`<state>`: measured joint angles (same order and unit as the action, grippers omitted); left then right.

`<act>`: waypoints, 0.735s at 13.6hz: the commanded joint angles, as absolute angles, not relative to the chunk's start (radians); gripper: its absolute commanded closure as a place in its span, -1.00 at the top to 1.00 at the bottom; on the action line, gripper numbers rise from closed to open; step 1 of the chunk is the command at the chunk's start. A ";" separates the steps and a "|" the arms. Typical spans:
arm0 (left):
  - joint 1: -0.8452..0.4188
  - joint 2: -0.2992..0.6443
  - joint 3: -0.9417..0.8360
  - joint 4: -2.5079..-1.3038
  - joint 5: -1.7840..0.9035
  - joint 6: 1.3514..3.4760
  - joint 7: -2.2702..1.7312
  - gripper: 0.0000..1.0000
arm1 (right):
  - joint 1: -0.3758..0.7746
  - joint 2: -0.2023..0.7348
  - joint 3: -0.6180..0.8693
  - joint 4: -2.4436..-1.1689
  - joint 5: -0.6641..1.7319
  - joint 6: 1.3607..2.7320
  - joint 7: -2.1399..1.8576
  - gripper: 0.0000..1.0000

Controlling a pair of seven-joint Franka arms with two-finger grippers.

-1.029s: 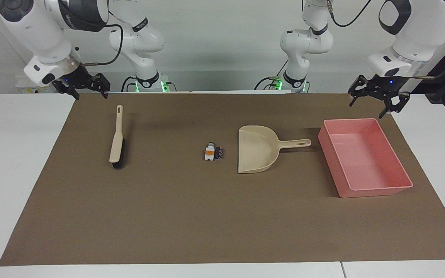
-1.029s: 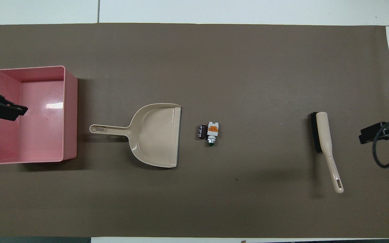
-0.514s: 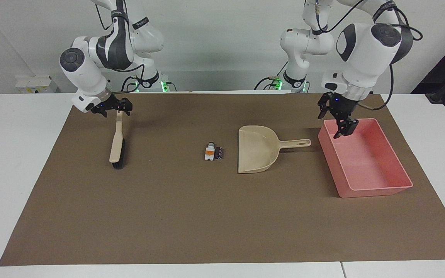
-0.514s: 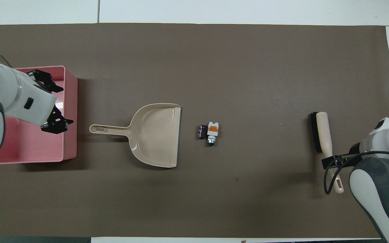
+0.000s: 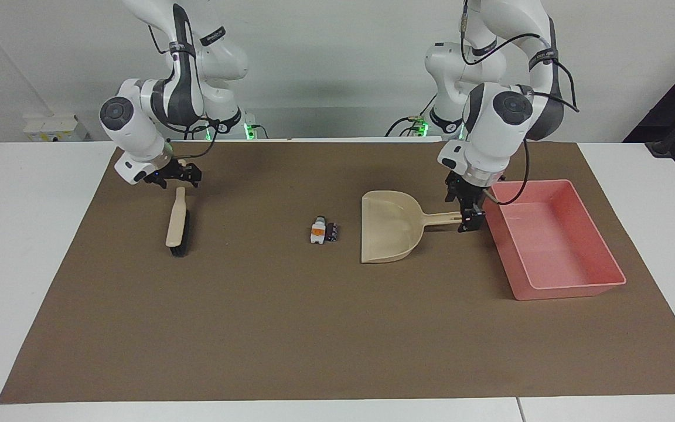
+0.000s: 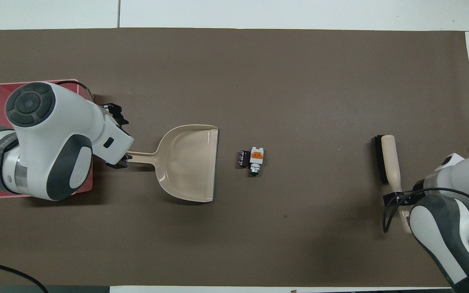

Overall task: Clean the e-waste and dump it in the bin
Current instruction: 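Grasp the dustpan handle with the left gripper while the right gripper grasps the brush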

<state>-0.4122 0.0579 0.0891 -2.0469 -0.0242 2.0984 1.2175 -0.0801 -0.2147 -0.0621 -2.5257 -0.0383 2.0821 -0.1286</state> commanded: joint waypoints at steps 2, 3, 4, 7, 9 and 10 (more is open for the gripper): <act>-0.431 0.038 0.101 -2.160 -0.011 2.183 1.273 0.97 | -0.092 -0.230 -0.054 -2.534 -0.021 2.068 -0.124 0.40; -0.440 0.032 0.101 -2.181 -0.011 2.207 1.270 0.97 | -0.091 -0.230 -0.054 -2.534 -0.021 2.065 -0.123 0.33; -0.452 0.034 0.103 -2.203 -0.011 2.226 1.264 0.97 | -0.091 -0.232 -0.054 -2.534 -0.021 2.060 -0.123 0.24; -0.482 0.029 0.103 -2.276 -0.011 2.327 1.201 0.97 | -0.092 -0.232 -0.054 -2.536 -0.021 2.056 -0.123 0.16; -0.492 0.023 0.103 -2.281 -0.011 2.330 1.193 0.95 | -0.092 -0.233 -0.054 -2.537 -0.021 2.054 -0.124 0.07; -0.492 0.023 0.103 -2.281 -0.011 2.330 1.172 0.87 | -0.092 -0.235 -0.055 -2.539 -0.021 2.054 -0.126 -0.13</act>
<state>-0.4751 0.0631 0.0885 -2.2432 -0.0242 2.3041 1.2108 -0.0802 -0.2148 -0.0617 -2.5259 -0.0382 2.0639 -0.1285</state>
